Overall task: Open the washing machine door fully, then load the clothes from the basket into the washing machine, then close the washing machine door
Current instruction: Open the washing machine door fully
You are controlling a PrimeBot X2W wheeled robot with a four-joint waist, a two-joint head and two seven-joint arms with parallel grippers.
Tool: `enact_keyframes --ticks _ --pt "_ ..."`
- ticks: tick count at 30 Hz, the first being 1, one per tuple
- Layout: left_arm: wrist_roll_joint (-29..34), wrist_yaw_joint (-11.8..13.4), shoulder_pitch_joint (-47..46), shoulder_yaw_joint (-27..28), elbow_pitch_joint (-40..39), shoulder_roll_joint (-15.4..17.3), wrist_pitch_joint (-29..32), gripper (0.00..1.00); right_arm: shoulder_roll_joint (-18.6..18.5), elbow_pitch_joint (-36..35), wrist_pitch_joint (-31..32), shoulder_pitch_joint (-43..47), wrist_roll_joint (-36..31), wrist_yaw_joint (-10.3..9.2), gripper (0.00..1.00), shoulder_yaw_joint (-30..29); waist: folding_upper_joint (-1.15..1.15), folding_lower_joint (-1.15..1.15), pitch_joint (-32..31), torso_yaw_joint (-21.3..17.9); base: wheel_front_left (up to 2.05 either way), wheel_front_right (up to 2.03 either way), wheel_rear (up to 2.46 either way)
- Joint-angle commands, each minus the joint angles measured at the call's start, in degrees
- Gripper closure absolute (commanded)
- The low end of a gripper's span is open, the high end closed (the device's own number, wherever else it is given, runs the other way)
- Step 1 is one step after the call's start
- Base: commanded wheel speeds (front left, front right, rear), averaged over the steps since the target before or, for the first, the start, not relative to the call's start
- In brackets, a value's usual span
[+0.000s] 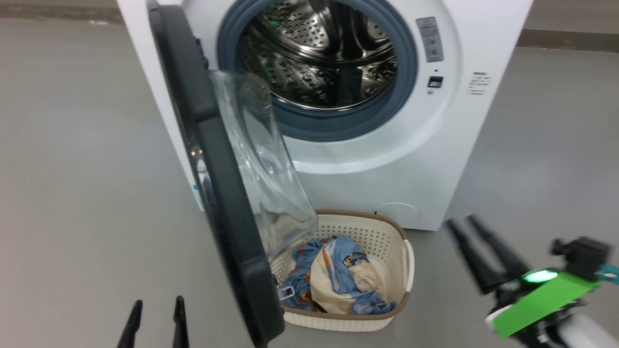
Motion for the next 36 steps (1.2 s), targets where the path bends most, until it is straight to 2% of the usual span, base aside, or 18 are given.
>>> enact_keyframes --ticks 1,6,9,12,17,22,29,36 --pt "0.08 -0.1 -0.88 2.21 -1.19 0.17 -0.37 0.0 -0.62 -1.31 -0.65 0.41 -1.37 0.1 0.0 -0.97 0.0 0.0 -0.2 -1.14 0.0 0.0 0.0" --pt "0.25 -0.1 -0.41 3.66 -0.81 0.17 -0.37 0.0 3.74 -2.55 -0.7 6.24 -12.47 0.1 0.0 -14.46 0.0 0.0 -0.33 -3.05 0.0 0.0 0.0" --pt "0.94 -0.95 -0.36 3.85 0.06 0.17 -0.37 0.0 6.83 -3.72 -0.71 9.74 -18.66 0.1 0.0 -21.28 0.0 0.0 -0.43 -3.66 0.0 0.0 0.0" --pt "0.99 -1.35 -0.44 4.34 0.41 0.17 -0.37 0.0 9.01 -4.89 -0.71 12.9 -24.91 0.1 0.0 -25.72 0.0 0.0 -0.56 -4.08 0.0 0.0 0.0" --pt "1.11 -1.85 -0.05 5.14 0.39 0.17 -0.37 0.0 10.94 -5.74 -0.71 17.34 -34.17 0.1 0.0 -30.3 0.0 0.0 -0.56 -4.46 0.0 0.0 0.0" --pt "1.09 -1.91 0.87 5.91 0.14 0.17 -0.37 0.0 12.93 -5.62 -0.72 20.52 -40.17 0.1 0.0 -33.36 0.0 0.0 -0.62 -5.05 0.0 0.0 0.0" --pt "0.2 -1.34 2.22 7.05 -0.91 0.17 -0.37 0.0 17.42 -6.01 -0.72 22.06 -44.97 0.1 0.0 -36.97 0.0 0.0 -0.55 -6.7 0.0 0.0 0.0" --pt "-0.28 -1.24 2.57 7.75 -1.13 0.17 -0.37 0.0 18.05 -4.12 -0.72 22.38 -47.63 0.1 0.0 -37.12 0.0 0.0 -0.41 -7.66 0.0 0.0 0.0"
